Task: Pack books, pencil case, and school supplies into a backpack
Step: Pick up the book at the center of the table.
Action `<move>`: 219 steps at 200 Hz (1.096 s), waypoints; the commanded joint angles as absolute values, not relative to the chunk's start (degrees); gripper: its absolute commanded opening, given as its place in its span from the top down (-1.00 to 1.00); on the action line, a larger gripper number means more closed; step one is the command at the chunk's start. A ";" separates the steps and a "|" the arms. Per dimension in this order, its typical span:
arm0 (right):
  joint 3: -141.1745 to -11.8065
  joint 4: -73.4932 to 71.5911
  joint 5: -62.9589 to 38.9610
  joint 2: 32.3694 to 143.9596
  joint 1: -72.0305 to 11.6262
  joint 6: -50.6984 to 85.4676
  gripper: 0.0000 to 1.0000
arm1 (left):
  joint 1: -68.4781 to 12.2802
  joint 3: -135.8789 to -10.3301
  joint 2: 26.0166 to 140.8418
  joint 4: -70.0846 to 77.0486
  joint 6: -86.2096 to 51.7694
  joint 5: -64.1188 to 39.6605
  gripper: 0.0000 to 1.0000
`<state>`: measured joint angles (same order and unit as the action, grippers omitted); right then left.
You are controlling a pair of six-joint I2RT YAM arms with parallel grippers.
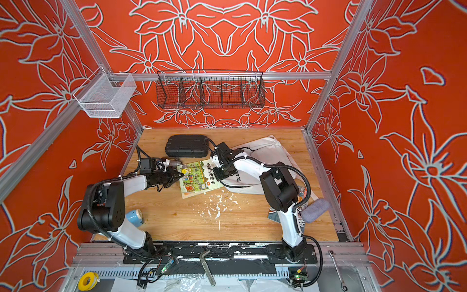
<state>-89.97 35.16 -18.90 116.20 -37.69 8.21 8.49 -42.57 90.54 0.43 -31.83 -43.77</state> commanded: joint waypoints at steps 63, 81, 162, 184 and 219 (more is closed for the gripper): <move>-90.24 39.20 -17.35 111.80 -34.61 6.40 0.32 | 7.83 -45.03 81.77 -12.79 -27.35 -42.57 1.00; -90.47 36.67 -19.86 110.44 -34.37 2.54 0.02 | 7.82 -45.73 79.86 -16.02 -24.86 -41.72 1.00; -113.70 41.23 -44.05 125.84 -33.00 -36.88 -0.34 | 5.56 -51.25 79.24 -24.08 -11.55 -39.12 1.00; -120.39 42.80 -48.81 131.50 -32.12 -42.55 -0.30 | 4.42 -52.18 78.90 -25.57 -7.53 -38.13 1.00; -127.27 45.84 -56.34 138.00 -31.16 -48.26 -0.22 | 2.69 -52.58 77.94 -25.40 -4.36 -37.17 1.00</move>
